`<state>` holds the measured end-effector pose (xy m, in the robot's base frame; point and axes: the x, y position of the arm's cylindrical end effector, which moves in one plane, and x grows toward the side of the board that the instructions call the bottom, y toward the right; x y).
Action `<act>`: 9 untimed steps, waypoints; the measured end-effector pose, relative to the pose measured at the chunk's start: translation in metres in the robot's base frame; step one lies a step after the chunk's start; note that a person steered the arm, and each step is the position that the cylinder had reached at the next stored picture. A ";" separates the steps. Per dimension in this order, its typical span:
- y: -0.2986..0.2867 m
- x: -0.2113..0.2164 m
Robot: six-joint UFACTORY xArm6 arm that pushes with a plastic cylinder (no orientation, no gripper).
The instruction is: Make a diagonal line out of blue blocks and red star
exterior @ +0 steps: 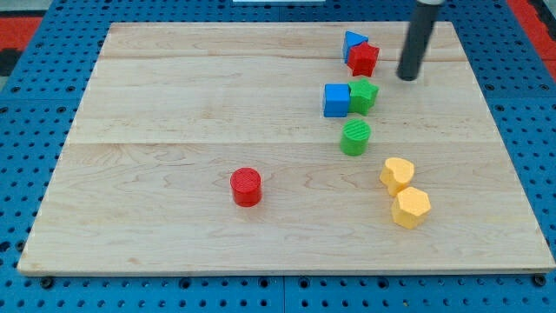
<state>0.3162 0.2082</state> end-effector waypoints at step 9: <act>-0.217 -0.102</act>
<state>0.2138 -0.0093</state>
